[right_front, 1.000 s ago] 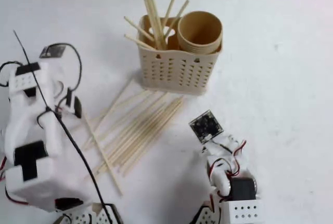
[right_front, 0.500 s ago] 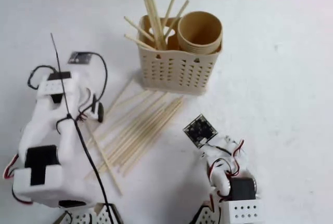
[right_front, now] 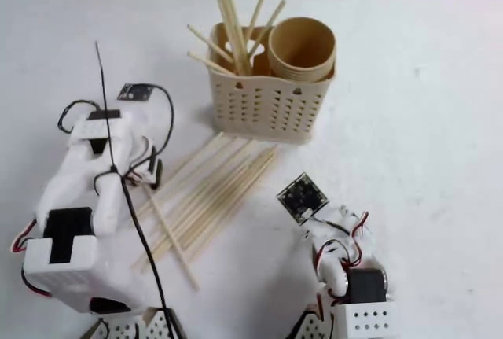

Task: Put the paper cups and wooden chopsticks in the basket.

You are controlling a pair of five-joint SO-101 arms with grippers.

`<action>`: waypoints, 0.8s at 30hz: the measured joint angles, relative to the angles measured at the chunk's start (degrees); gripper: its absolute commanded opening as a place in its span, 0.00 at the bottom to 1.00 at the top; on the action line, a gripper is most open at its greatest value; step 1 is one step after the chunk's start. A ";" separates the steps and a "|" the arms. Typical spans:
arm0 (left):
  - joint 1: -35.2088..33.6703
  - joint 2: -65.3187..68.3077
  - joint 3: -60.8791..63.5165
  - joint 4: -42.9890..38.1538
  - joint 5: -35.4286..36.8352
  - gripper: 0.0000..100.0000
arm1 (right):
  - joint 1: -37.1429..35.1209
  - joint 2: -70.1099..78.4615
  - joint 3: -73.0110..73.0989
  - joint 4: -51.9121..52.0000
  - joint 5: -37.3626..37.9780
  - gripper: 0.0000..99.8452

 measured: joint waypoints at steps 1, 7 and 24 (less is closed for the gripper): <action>0.35 0.00 0.00 0.00 0.00 0.12 | 0.00 0.00 0.00 0.00 0.00 0.02; 2.46 0.09 0.00 -0.62 0.00 0.04 | 0.00 0.00 0.00 0.00 0.00 0.02; 3.69 0.35 -23.65 10.02 0.53 0.02 | 0.00 0.00 0.00 0.00 0.00 0.02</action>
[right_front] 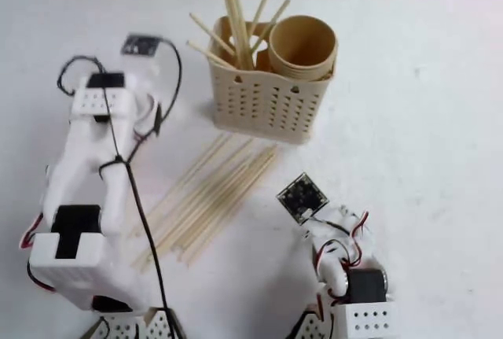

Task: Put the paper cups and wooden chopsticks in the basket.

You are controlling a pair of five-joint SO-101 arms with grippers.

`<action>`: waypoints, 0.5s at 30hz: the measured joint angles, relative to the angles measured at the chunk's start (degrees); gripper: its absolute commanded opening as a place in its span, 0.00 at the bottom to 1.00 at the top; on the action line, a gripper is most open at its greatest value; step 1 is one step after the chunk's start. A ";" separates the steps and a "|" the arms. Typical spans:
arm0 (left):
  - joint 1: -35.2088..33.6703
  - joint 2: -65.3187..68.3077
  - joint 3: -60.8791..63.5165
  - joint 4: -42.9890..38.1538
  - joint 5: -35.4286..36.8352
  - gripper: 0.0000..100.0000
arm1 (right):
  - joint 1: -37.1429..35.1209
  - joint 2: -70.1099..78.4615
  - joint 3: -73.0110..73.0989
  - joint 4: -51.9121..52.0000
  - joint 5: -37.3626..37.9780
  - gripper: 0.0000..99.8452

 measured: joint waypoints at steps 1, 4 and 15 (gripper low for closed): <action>0.00 0.00 -2.99 1.76 0.00 0.02 | 0.00 0.00 0.00 0.00 0.00 0.02; 0.00 0.00 -13.19 7.30 0.00 0.02 | 0.00 0.00 0.00 0.00 0.00 0.02; 0.09 0.00 -58.99 21.36 0.00 0.02 | 0.00 0.00 0.00 0.00 0.00 0.02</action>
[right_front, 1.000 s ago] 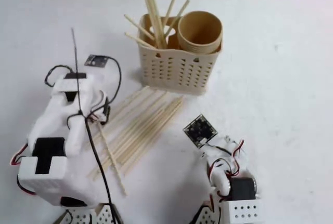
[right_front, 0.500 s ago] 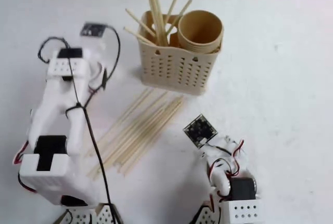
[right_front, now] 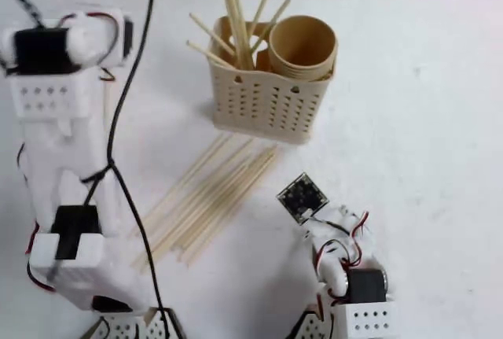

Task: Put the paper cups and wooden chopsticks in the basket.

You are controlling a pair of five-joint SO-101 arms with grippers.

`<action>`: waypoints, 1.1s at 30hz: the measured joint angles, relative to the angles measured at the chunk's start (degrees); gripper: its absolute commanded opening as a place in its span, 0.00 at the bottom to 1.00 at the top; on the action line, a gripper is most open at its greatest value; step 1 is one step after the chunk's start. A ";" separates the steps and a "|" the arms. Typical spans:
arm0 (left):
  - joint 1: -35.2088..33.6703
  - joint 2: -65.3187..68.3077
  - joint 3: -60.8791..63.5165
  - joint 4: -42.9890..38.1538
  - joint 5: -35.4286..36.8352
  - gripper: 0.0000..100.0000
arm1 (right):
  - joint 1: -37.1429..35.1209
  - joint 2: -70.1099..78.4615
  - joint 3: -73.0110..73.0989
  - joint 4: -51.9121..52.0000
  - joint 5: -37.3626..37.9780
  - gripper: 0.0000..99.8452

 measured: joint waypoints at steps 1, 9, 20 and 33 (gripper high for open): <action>0.00 0.00 -3.78 0.70 0.00 0.02 | 0.00 0.00 0.00 0.00 0.00 0.02; 0.00 -0.09 -32.88 7.38 3.08 0.02 | 0.00 0.00 0.00 0.00 0.00 0.02; -1.32 -9.67 -15.74 7.38 9.23 0.02 | 0.00 0.00 0.00 0.00 0.00 0.02; 0.79 -39.12 45.80 -11.52 4.48 0.02 | 0.00 0.00 0.00 0.00 0.00 0.02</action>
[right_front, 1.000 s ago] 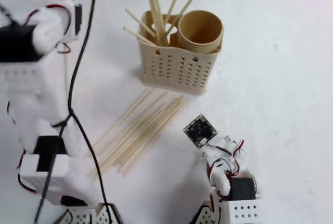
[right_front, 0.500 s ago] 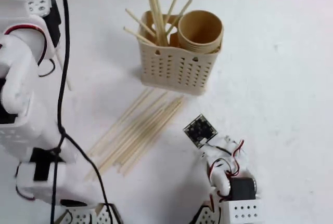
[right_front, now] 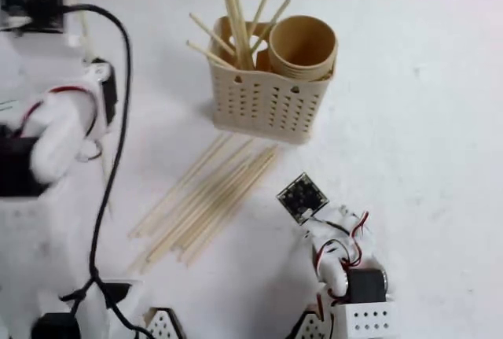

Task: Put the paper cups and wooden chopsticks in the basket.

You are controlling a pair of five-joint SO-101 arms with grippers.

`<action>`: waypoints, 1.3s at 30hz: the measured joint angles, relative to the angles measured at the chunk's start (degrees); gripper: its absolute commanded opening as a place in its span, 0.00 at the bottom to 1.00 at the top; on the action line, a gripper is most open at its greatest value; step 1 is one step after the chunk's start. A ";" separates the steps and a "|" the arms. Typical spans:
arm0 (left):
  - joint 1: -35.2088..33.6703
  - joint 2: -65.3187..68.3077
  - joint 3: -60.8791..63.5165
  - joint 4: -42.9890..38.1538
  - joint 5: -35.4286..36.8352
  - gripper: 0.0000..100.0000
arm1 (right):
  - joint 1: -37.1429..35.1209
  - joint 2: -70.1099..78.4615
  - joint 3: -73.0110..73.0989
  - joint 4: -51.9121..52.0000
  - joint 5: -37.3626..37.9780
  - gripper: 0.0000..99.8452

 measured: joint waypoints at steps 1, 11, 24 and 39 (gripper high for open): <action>-0.35 -0.35 5.54 -5.19 -0.70 0.02 | 0.00 0.00 0.00 0.00 0.00 0.02; -3.43 -0.26 59.96 -73.85 -13.54 0.03 | 0.00 0.00 0.00 0.00 0.00 0.02; -4.22 16.44 65.58 -75.34 -13.98 0.03 | 0.00 0.00 0.00 0.00 0.00 0.02; -3.87 17.76 60.75 -56.00 -14.15 0.03 | 0.00 0.00 0.00 0.00 0.00 0.02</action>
